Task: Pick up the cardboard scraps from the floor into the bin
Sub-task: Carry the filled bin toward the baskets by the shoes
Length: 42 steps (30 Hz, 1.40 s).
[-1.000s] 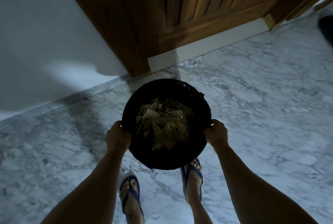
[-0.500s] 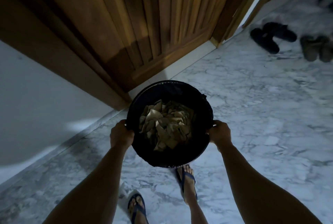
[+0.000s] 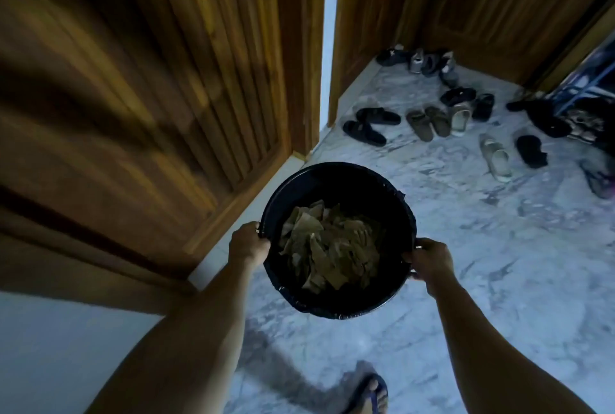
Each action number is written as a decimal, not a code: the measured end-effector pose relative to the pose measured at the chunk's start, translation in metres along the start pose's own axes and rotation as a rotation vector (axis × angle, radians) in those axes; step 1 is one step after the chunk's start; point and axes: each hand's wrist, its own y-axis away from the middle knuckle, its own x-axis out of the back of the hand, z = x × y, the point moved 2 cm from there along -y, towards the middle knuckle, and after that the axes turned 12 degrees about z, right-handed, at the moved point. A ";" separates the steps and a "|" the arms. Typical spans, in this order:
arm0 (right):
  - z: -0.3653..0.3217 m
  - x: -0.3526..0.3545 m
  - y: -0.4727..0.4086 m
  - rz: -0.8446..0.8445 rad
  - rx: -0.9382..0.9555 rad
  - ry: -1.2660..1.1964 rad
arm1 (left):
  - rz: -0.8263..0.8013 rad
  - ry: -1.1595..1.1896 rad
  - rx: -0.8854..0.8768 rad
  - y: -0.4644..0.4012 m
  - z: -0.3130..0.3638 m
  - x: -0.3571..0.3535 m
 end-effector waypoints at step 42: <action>0.347 0.804 -0.474 0.666 -0.784 -0.549 | -0.693 -0.237 -0.590 0.334 0.933 -0.718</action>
